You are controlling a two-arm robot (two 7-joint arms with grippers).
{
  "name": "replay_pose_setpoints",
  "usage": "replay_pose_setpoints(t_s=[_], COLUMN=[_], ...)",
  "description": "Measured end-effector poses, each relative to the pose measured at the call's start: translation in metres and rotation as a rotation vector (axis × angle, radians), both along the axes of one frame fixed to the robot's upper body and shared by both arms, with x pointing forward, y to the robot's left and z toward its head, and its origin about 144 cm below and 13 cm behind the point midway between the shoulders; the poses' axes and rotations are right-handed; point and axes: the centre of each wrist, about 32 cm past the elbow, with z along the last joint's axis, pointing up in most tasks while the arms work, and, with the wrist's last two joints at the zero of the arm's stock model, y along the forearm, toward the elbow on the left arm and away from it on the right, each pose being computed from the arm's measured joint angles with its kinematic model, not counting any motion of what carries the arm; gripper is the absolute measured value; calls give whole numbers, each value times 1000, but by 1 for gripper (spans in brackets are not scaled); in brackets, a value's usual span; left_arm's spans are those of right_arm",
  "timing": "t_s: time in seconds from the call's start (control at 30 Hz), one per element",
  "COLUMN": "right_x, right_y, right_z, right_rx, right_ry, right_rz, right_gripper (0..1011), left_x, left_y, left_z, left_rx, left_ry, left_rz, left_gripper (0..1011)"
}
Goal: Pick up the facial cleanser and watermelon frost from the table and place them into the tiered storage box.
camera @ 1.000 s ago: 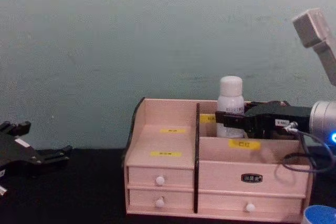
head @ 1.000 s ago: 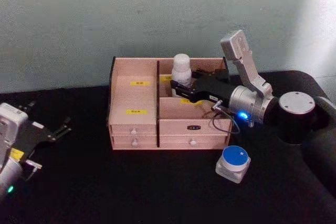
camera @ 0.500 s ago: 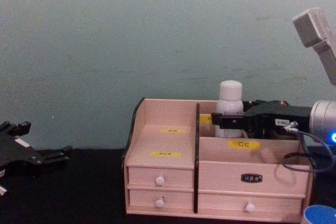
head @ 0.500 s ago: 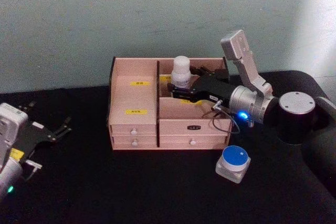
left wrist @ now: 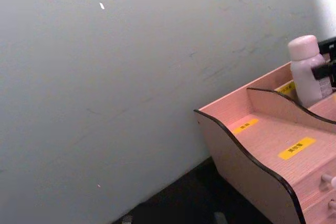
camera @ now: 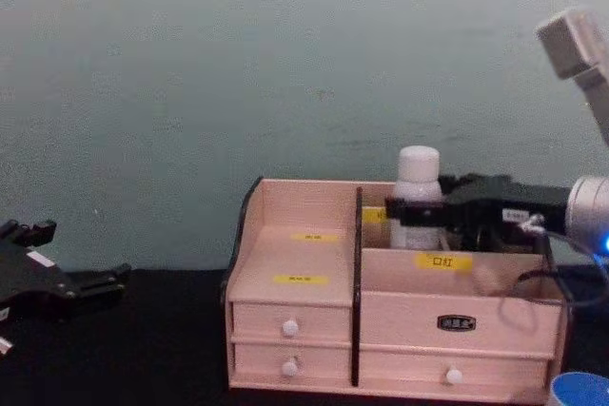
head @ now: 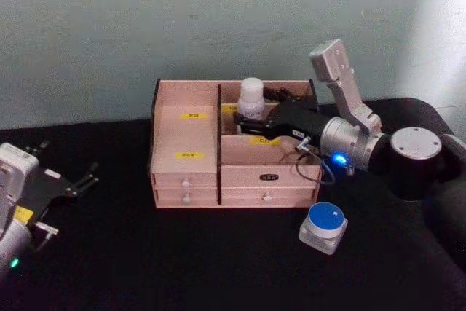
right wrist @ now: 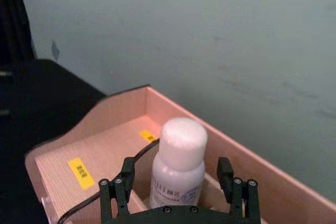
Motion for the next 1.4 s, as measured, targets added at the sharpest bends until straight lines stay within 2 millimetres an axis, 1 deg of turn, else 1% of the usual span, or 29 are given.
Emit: replay_pose_setpoints(t_s=[0.23,0.4,0.47,0.57,0.6,0.73,0.8,0.9,0.93,1.23,1.4], right_x=[-8,-17,-25,-34,-34,-47,-59,-68,-74,-111,-124], right_y=[-6,-14,-21,-30,-30,-41,-50,-55,-58,-74,-79], right_z=[9,16,20,21,21,23,25,25,26,24,21], right_rx=[31,48,50,45,45,36,27,20,15,-20,-46], right_ry=[-38,-48,-50,-45,-45,-44,-42,-38,-36,13,47], right_rz=[-9,-9,-2,4,4,13,25,37,48,95,108], right_gripper=[1000,1000,1000,1000,1000,1000,1000,1000,1000,1000,1000], left_x=[0,0,0,0,0,0,0,0,0,0,0], left_y=[0,0,0,0,0,0,0,0,0,0,0], left_z=[0,0,0,0,0,0,0,0,0,0,0], left_rx=[0,0,0,0,0,0,0,0,0,0,0], left_ry=[0,0,0,0,0,0,0,0,0,0,0], left_rz=[0,0,0,0,0,0,0,0,0,0,0], left_gripper=[1001,1001,1001,1001,1001,1001,1001,1001,1001,1001,1001])
